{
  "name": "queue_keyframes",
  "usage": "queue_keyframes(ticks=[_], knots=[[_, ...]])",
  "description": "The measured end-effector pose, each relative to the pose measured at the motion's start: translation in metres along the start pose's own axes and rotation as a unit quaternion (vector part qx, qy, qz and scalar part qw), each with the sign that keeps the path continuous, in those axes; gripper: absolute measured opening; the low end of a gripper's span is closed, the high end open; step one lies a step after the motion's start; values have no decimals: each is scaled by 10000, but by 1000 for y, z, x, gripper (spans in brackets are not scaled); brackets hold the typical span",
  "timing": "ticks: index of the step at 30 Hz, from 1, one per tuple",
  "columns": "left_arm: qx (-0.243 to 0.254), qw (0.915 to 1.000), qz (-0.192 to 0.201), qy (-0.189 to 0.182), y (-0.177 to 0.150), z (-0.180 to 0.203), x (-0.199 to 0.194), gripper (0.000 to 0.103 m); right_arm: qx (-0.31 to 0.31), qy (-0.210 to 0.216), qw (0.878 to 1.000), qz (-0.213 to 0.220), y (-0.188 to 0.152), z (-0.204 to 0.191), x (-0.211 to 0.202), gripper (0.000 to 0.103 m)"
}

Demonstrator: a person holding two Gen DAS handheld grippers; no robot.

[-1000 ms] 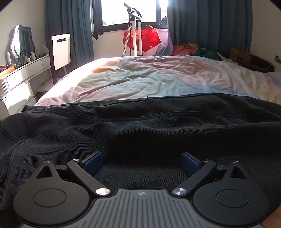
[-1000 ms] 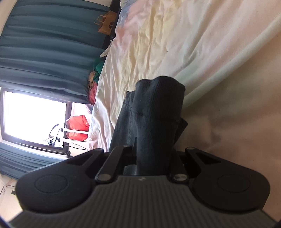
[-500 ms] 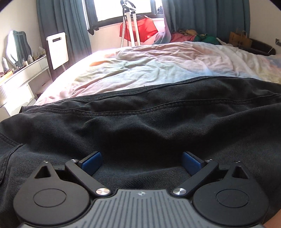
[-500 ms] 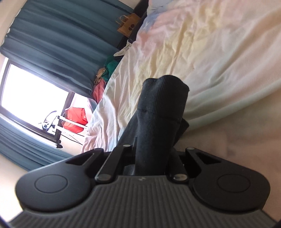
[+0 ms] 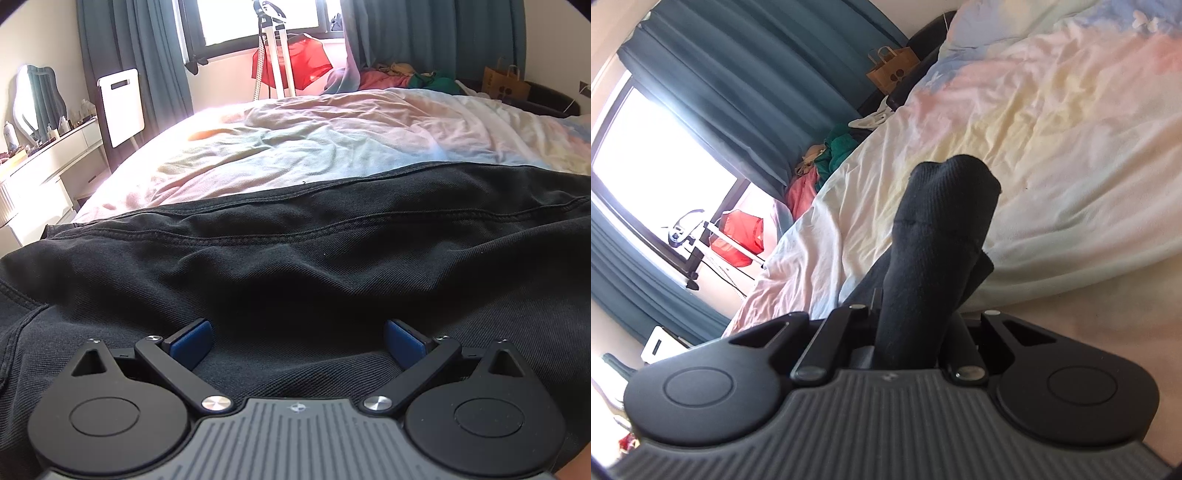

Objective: Fold clothes

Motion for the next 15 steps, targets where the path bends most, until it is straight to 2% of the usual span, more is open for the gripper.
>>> queue_keyframes(ticks=[2,5,9,10,12,15], knots=[[-7,10000,11,-5,0,0,0,100,-309,-39,9995,72,2,-9,-1,12],[-49,10000,20,8,1,0,-1,101,-1121,-107,9932,298,5,-34,-7,12],[-219,9998,9,-19,4,-4,-1,101,-2144,-215,9747,602,4,-74,-19,12],[-313,9995,28,-46,7,-7,-3,101,-2411,-186,9678,701,2,-88,-23,12],[-562,9983,147,-58,14,-15,-10,100,-3141,-152,9445,953,-8,-121,-32,12],[-1096,9915,666,-196,34,-33,-39,99,-4176,-8,8989,1324,-32,-178,-47,12]])
Point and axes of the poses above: each gripper's, at about its wrist camera, not at the fingertips, and x roughly the way its jaws point, z to its right, y to its top, the point moved 9 cm from there along x, roughly the way its jaws point, and after that the axes turned 8 degrees about -x, right-handed, at the moved point
